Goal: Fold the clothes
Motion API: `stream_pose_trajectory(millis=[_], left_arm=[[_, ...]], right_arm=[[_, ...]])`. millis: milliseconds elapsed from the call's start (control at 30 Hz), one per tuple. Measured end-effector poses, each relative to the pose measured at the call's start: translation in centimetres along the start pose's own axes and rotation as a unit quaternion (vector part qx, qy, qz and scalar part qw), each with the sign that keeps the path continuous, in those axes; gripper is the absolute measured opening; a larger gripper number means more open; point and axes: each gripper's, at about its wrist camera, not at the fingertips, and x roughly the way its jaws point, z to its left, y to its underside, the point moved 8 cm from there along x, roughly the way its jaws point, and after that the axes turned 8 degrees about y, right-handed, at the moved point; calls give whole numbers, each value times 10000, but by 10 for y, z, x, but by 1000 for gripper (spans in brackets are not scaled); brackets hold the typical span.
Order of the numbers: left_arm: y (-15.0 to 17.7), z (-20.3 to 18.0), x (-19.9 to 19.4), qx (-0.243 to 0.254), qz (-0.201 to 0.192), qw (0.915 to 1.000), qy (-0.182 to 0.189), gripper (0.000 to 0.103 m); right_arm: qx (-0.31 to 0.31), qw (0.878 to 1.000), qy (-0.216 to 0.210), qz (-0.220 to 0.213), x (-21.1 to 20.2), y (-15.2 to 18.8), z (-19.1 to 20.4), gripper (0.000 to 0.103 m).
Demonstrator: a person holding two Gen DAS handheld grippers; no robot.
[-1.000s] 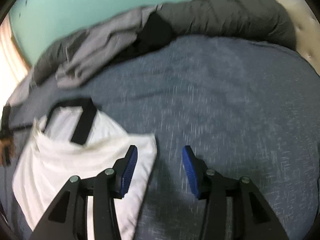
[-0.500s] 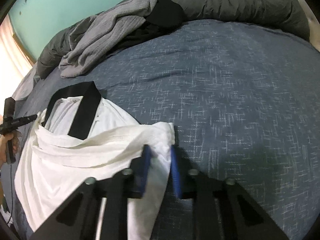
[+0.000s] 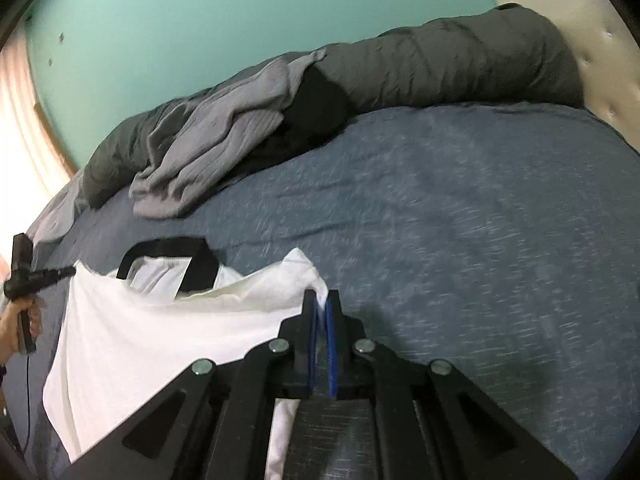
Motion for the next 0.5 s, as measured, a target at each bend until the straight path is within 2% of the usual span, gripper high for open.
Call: stream_pose_trajectory(millis=[367,500], left_arm=[[-19,10,23,-60,54,9997,-226,2],[-20,18,37,-45,165,9992,-356,2]], right_arm=[[96,9984,533,174,40,-18,-7,4],[103,9966,722,381,62,-17,-12,4]])
